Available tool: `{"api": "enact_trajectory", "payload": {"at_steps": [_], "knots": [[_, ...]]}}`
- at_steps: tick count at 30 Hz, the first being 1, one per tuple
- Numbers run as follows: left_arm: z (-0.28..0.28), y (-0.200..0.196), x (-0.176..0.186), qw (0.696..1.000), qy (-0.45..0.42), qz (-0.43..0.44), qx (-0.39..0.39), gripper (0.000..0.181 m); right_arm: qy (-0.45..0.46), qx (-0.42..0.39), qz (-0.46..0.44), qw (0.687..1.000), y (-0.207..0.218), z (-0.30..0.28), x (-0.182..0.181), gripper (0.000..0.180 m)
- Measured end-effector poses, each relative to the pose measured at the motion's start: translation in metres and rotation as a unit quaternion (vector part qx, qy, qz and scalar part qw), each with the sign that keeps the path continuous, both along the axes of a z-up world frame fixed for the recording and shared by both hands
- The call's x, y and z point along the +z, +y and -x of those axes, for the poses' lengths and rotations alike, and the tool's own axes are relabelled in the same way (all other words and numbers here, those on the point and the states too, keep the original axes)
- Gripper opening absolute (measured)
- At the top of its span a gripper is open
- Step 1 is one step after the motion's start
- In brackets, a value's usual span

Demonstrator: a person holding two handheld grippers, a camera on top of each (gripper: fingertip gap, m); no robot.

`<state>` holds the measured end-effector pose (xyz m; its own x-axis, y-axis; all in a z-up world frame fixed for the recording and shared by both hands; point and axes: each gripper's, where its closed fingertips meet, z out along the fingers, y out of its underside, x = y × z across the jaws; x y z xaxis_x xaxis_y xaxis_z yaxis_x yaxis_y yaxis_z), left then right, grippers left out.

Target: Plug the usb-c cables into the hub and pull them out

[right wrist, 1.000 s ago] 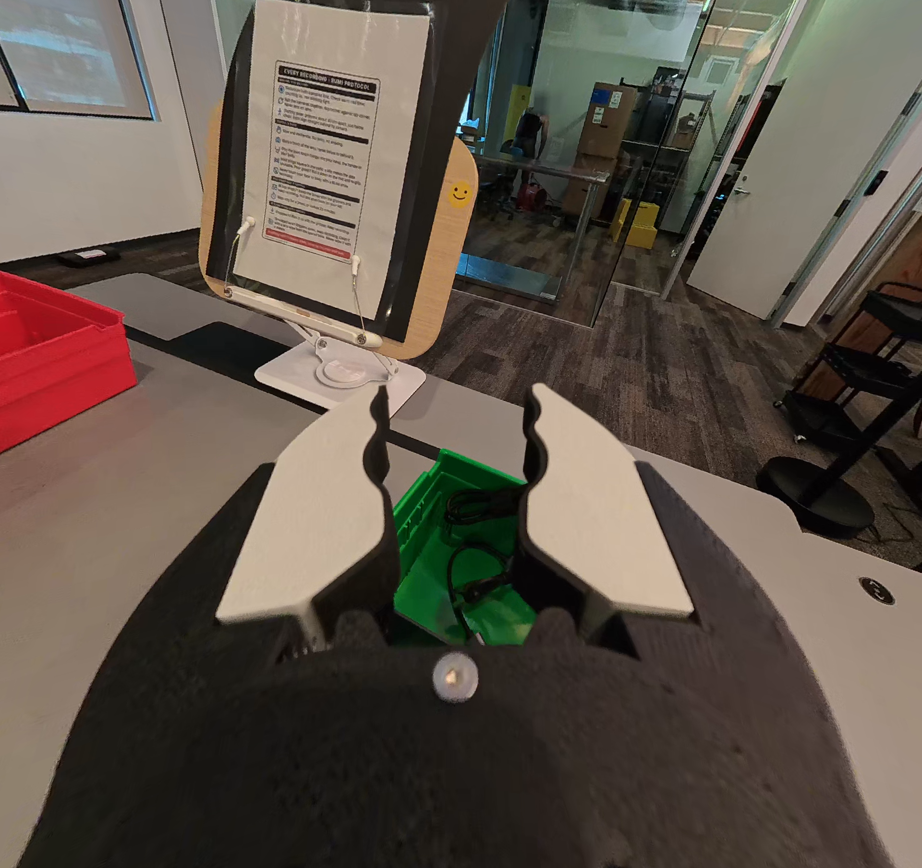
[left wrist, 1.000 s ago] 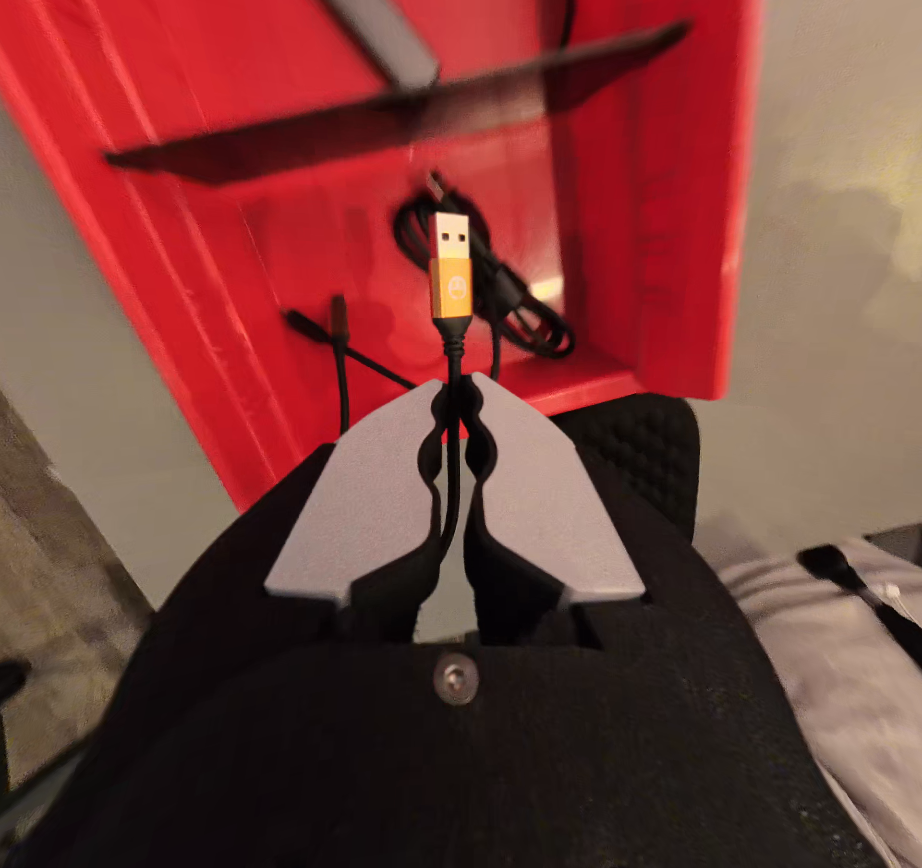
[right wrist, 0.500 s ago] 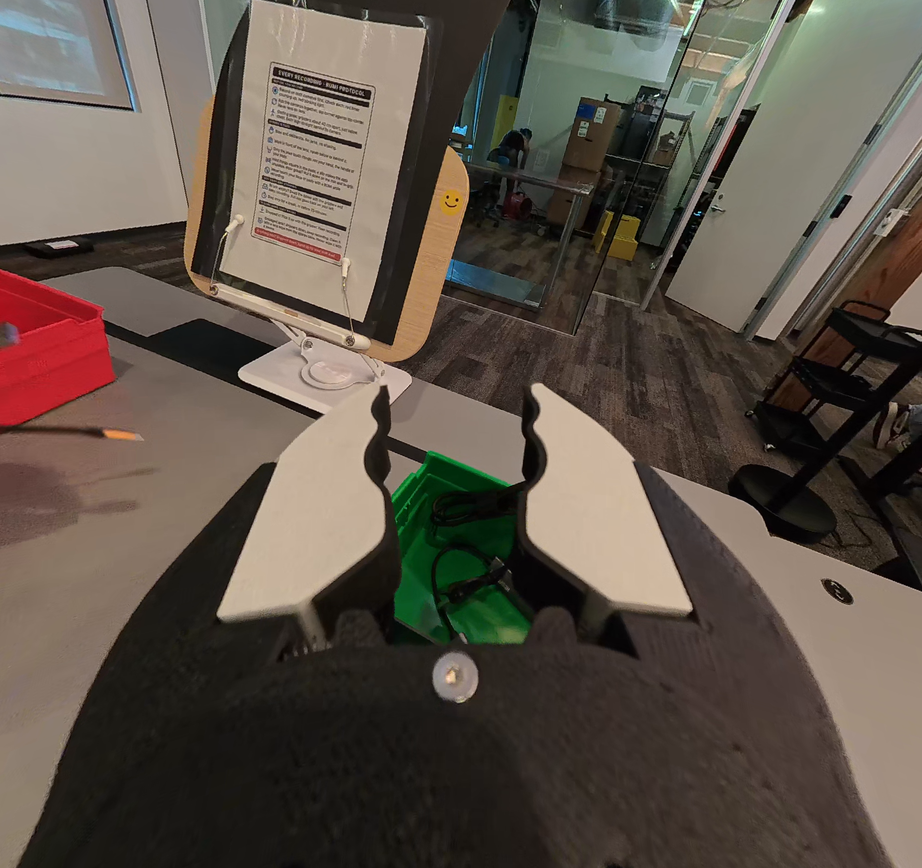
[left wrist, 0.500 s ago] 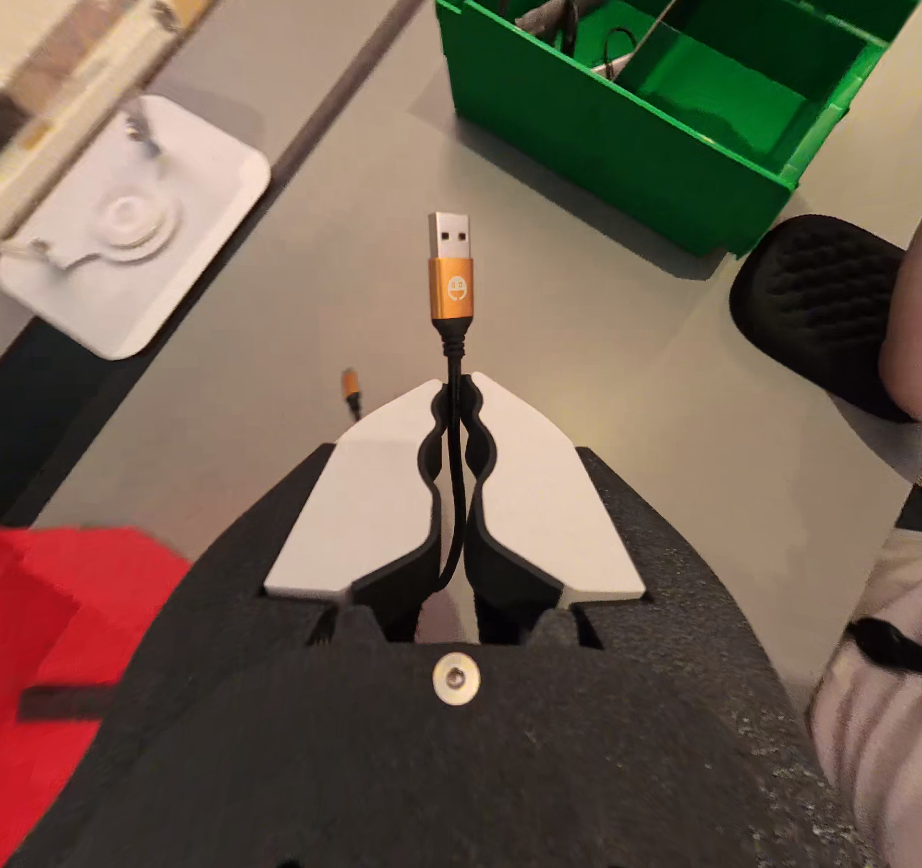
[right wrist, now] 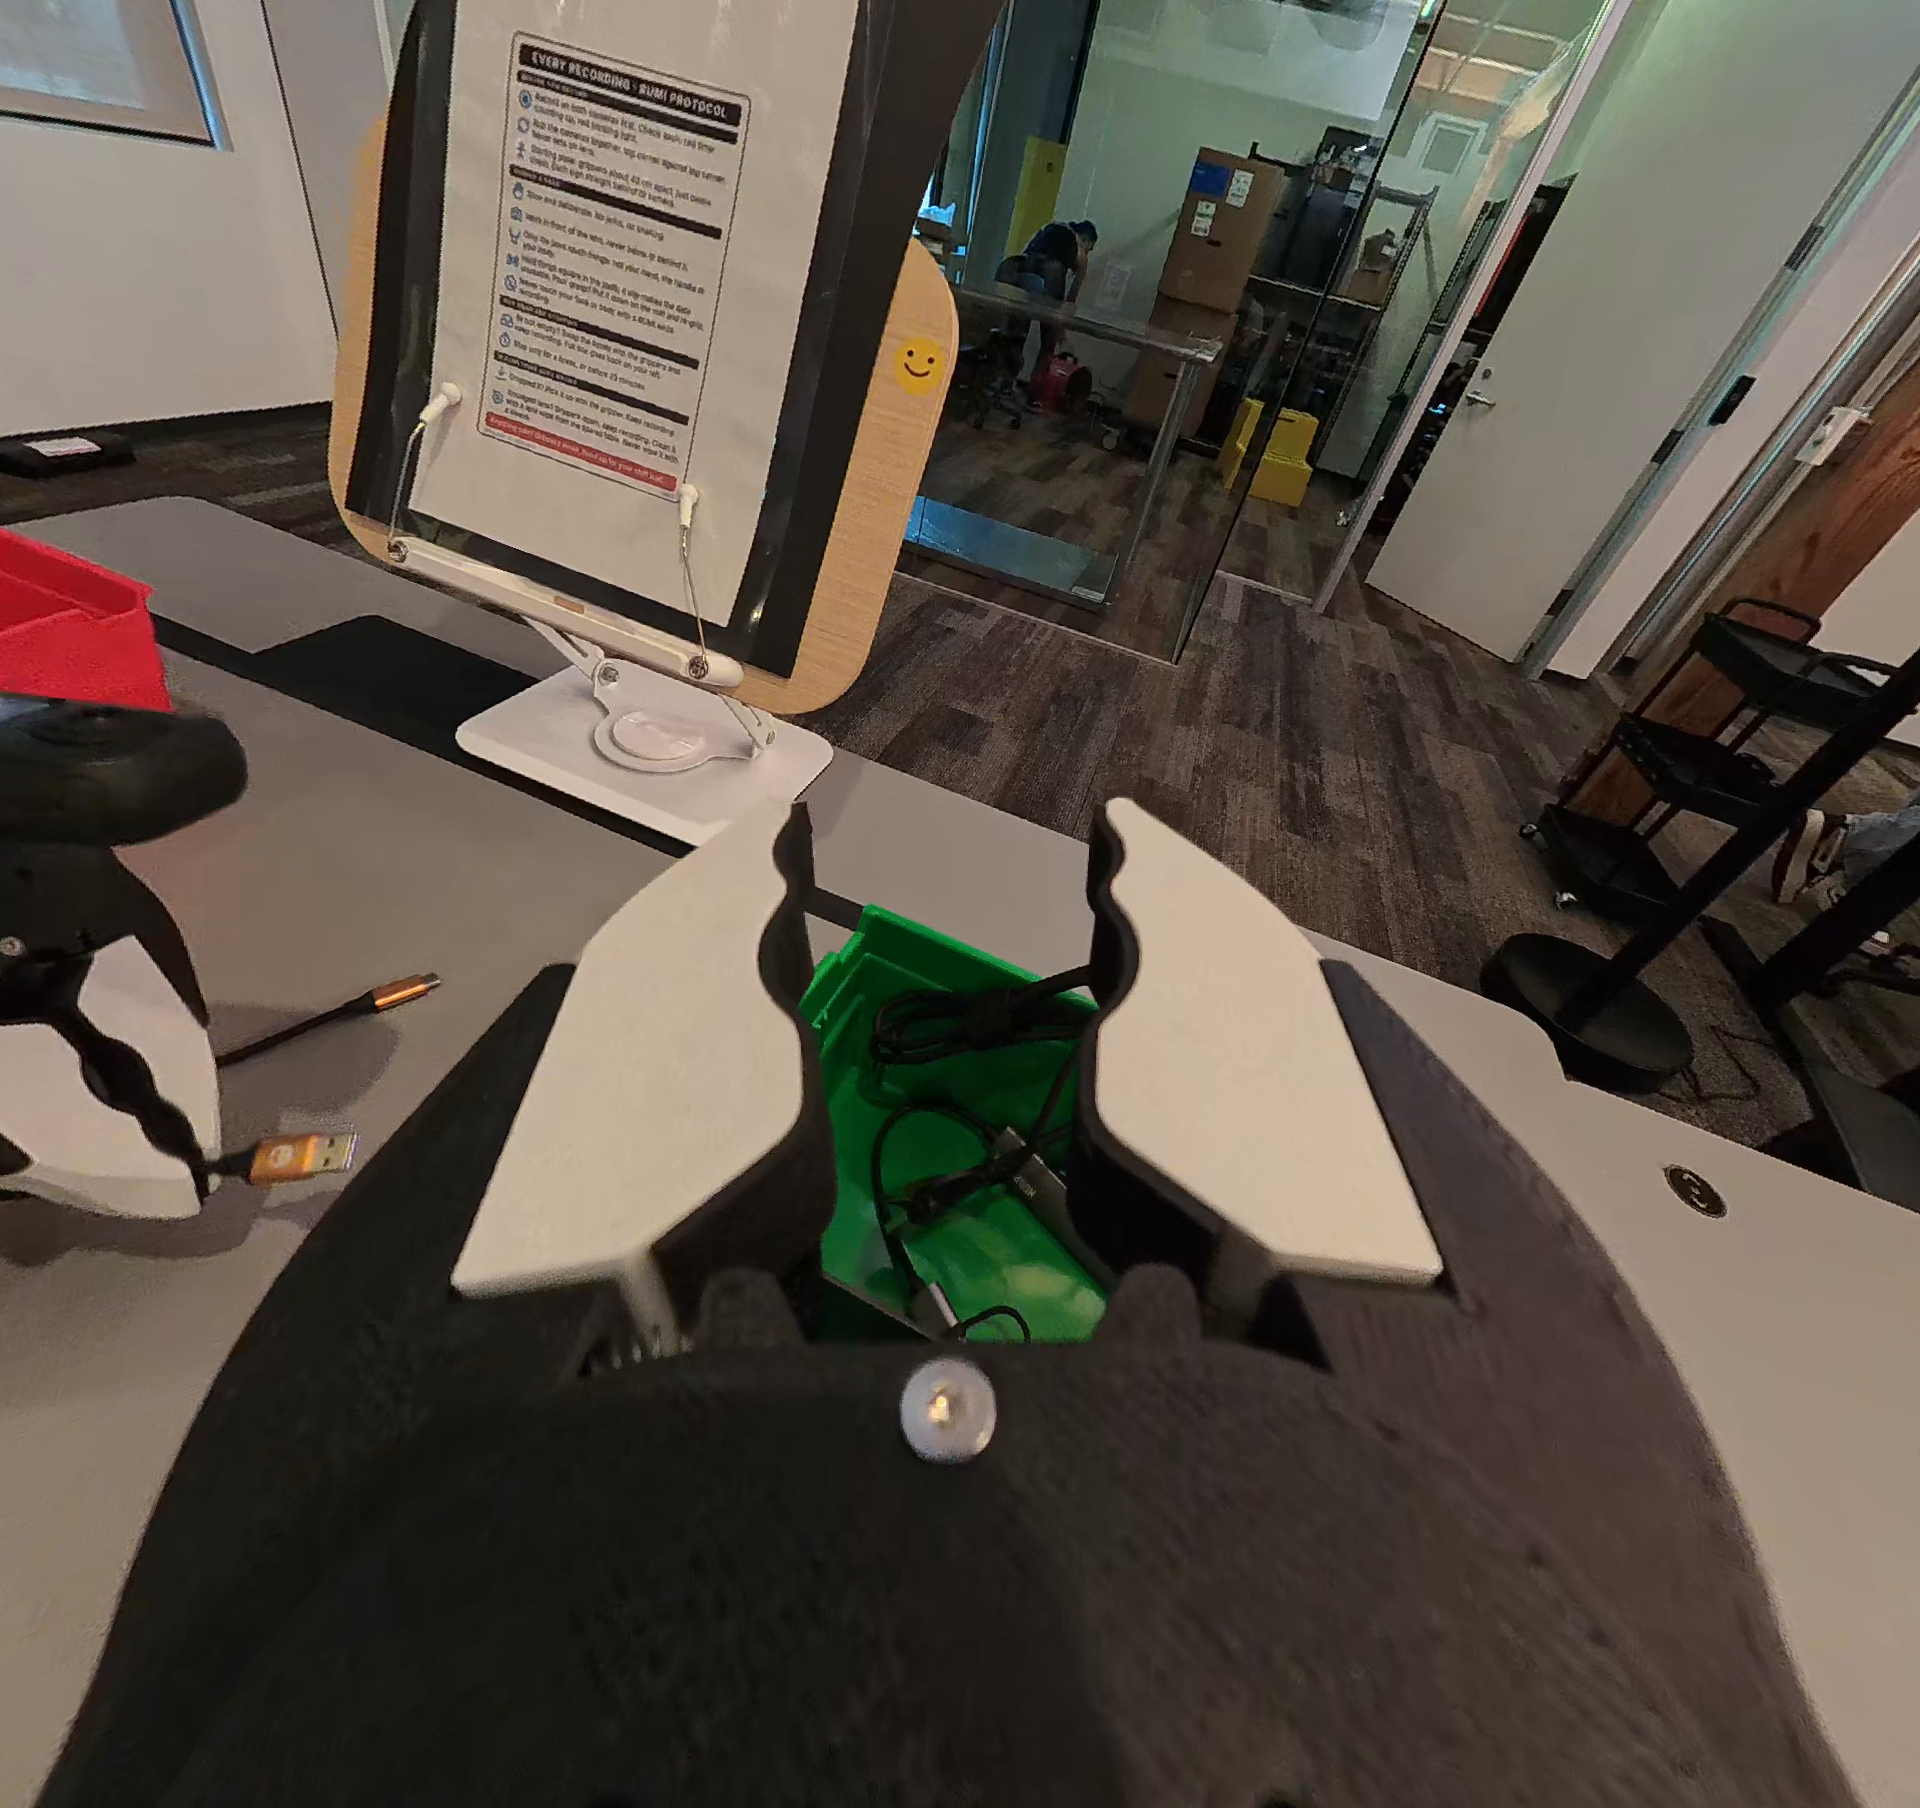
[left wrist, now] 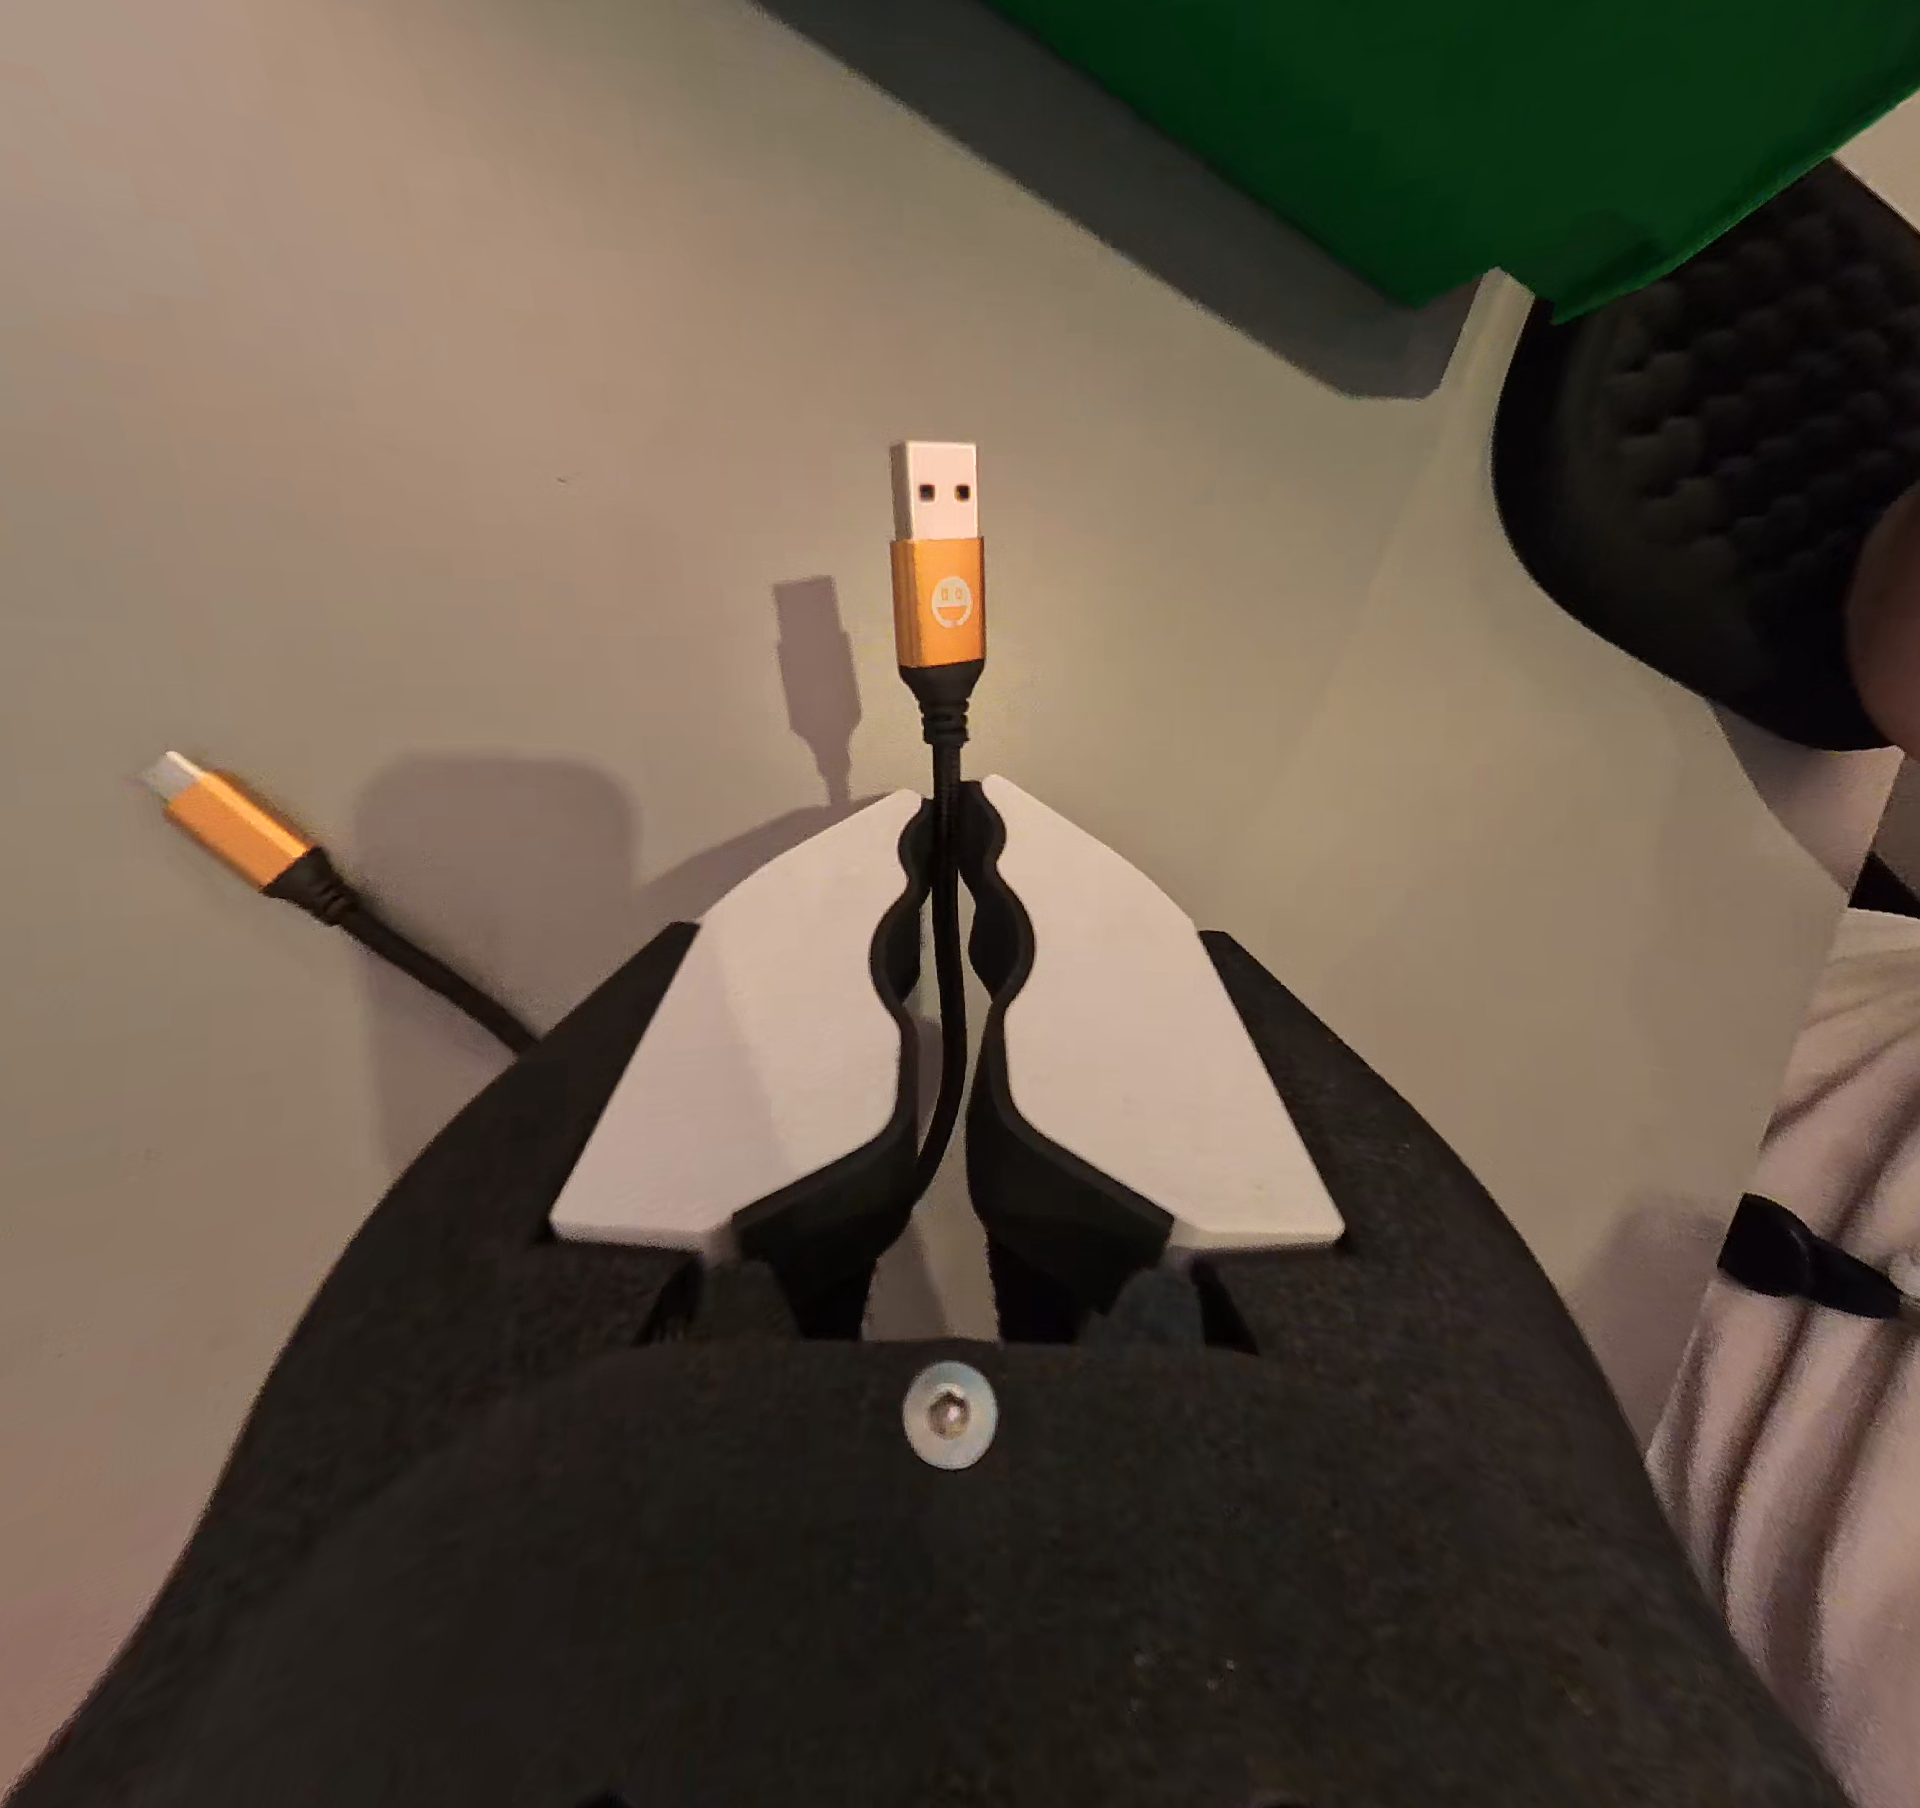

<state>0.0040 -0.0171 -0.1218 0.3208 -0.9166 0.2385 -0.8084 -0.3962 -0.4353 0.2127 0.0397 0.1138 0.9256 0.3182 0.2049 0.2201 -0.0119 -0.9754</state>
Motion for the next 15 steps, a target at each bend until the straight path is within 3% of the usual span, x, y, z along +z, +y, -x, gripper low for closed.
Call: {"api": "enact_trajectory", "payload": {"at_steps": [1,6,9,12,15], "knots": [[-0.001,-0.001,-0.004,1.0,0.002,0.005,-0.002,0.003,-0.002,0.001,0.001,1.0,0.001,0.001,-0.001,0.051],[0.0,-0.003,-0.024,0.999,0.023,0.017,-0.019,0.005,-0.014,-0.003,0.011,1.0,0.003,-0.001,-0.007,0.051],[0.001,-0.003,-0.028,0.999,0.03,0.017,-0.024,0.022,-0.014,-0.007,0.015,1.0,0.003,-0.004,-0.009,0.051],[0.003,-0.003,-0.017,0.999,0.023,0.01,-0.027,0.027,-0.013,-0.01,0.013,1.0,0.002,-0.006,-0.008,0.051],[0.016,0.006,0.017,0.999,0.002,-0.03,-0.01,0.025,-0.011,-0.01,0.005,1.0,0.001,-0.008,-0.005,0.051]]}}
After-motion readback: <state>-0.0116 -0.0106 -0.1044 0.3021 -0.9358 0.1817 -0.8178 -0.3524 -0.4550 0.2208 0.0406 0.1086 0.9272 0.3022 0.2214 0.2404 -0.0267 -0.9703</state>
